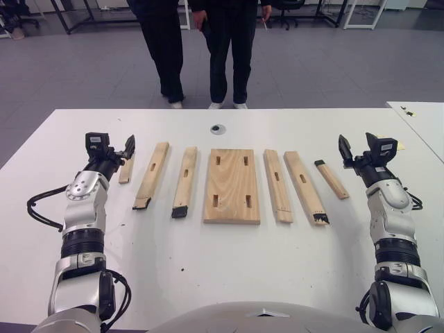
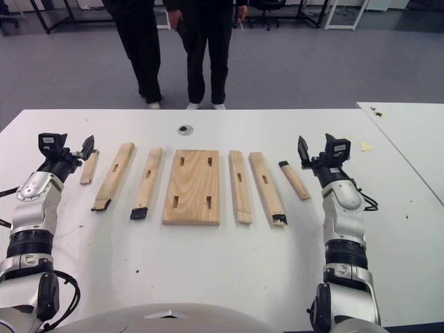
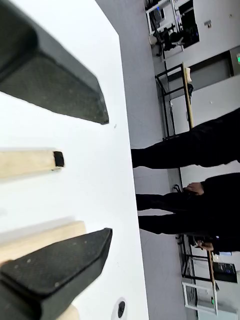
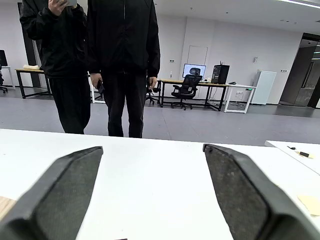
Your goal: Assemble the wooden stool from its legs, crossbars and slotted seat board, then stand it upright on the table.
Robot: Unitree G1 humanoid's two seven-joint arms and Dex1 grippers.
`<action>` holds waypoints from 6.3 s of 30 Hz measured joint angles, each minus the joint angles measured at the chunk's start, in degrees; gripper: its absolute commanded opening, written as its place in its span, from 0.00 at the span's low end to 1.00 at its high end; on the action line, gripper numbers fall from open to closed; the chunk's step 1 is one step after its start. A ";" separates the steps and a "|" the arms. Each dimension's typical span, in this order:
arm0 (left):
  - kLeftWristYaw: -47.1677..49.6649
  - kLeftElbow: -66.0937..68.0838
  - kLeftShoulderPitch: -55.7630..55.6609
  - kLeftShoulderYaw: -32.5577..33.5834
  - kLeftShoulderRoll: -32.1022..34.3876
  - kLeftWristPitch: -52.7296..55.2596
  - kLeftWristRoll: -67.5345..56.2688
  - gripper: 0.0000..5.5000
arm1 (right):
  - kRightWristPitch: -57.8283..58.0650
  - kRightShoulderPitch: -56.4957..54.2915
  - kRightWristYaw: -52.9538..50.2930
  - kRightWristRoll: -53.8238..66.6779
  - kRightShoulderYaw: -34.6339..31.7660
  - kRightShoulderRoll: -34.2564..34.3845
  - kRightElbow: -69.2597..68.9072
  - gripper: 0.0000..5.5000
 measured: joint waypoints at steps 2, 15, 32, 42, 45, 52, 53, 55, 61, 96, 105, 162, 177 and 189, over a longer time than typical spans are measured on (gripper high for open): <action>1.06 2.85 0.08 -0.03 0.37 -0.07 1.18 0.69 | -0.01 0.00 0.00 -0.15 0.07 0.00 0.18 0.68; 0.52 20.51 -4.13 -5.01 2.31 2.59 5.75 0.30 | -0.04 -0.01 0.12 -1.66 0.27 -0.05 2.84 0.68; -10.52 -19.90 -4.51 -19.22 -12.97 -4.70 0.61 0.23 | 29.03 -10.67 -1.20 27.59 5.41 15.85 -25.43 0.68; -13.73 -32.74 -5.15 -28.02 -16.17 -1.12 1.24 0.23 | 45.12 -12.21 -13.16 48.24 3.88 22.34 -36.64 0.64; -14.13 -32.80 -5.06 -28.35 -16.07 -1.13 1.36 0.23 | 47.03 -12.21 -16.08 52.98 3.27 22.73 -38.22 0.56; -14.29 -34.13 -4.39 -28.85 -15.65 -1.50 3.12 0.23 | 48.96 -11.98 -19.31 59.02 1.87 21.77 -38.72 0.33; -14.21 -34.80 -3.68 -28.86 -15.64 -1.55 3.34 0.23 | 49.04 -11.98 -19.32 59.04 2.01 21.68 -38.69 0.30; -14.07 -35.09 -2.82 -28.81 -15.49 -1.60 3.43 0.23 | 49.08 -11.98 -19.31 58.97 2.46 21.56 -38.66 0.23; -13.85 -34.27 -2.89 -28.67 -14.96 -2.14 4.46 0.38 | 46.64 -11.81 -19.36 56.09 2.40 21.31 -38.65 0.08; -3.18 -29.89 2.19 -18.02 -17.25 2.69 0.84 0.57 | 8.56 10.50 -9.62 13.94 5.25 25.44 -24.02 0.08; -3.16 -29.90 2.87 -18.83 -17.32 2.69 1.17 0.57 | 10.19 8.70 -7.40 17.01 4.83 25.05 -26.99 0.08; -0.99 -27.06 3.99 -23.75 -15.96 -3.09 12.61 0.57 | 57.69 13.12 -7.14 -4.52 20.48 9.09 -41.09 0.62; -0.81 -30.82 3.51 -18.32 -18.67 7.53 2.49 0.57 | 56.86 13.02 -6.81 -6.58 21.47 7.06 -40.71 0.38; -2.18 -34.72 -5.62 -6.90 -26.74 42.17 -39.92 0.57 | 41.00 4.49 4.86 -6.03 25.29 2.90 -54.73 0.38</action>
